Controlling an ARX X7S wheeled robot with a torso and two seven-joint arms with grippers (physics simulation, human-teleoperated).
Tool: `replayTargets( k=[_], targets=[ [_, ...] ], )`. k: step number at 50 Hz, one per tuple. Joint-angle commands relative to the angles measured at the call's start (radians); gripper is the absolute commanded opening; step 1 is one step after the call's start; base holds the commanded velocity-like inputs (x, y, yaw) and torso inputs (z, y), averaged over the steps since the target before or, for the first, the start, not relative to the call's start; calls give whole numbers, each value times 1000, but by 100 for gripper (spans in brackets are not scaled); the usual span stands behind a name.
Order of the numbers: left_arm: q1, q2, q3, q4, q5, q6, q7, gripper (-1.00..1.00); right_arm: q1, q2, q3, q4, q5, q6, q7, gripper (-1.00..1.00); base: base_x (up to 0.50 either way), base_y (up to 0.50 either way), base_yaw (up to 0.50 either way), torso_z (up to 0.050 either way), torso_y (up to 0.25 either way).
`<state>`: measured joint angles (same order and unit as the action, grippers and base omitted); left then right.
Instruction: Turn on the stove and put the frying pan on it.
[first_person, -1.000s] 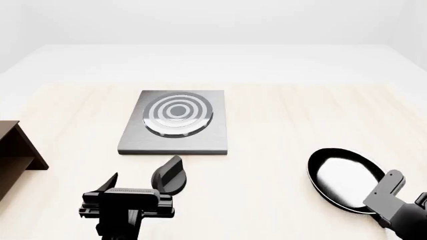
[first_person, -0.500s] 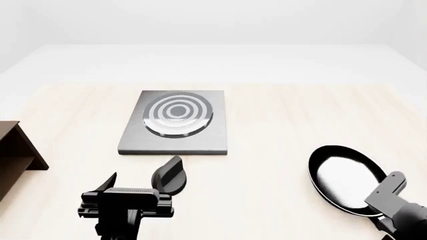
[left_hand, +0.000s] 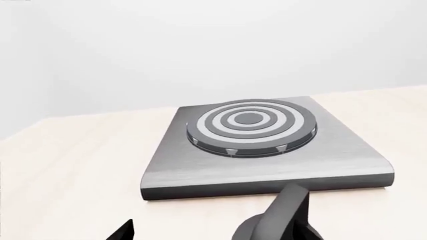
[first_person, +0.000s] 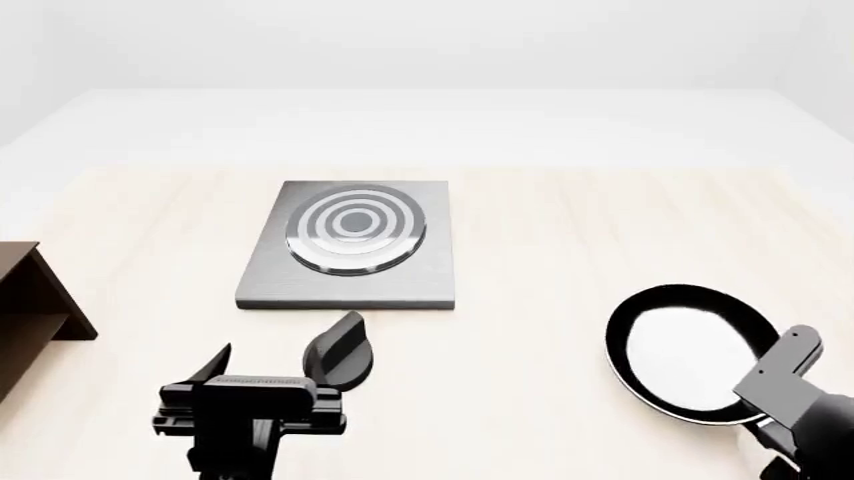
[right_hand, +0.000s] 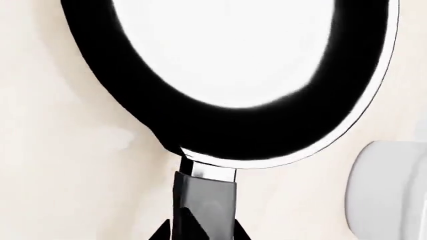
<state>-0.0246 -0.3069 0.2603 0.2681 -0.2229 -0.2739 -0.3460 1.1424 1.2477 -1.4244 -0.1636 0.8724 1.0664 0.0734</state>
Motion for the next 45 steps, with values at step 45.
replayTargets(
  k=[45],
  targets=[
    [13,-3,-26,26,1,17,-5,100,432,-98,126,-250,-162,246,-211,-100,0,0,0,0,0]
  ],
)
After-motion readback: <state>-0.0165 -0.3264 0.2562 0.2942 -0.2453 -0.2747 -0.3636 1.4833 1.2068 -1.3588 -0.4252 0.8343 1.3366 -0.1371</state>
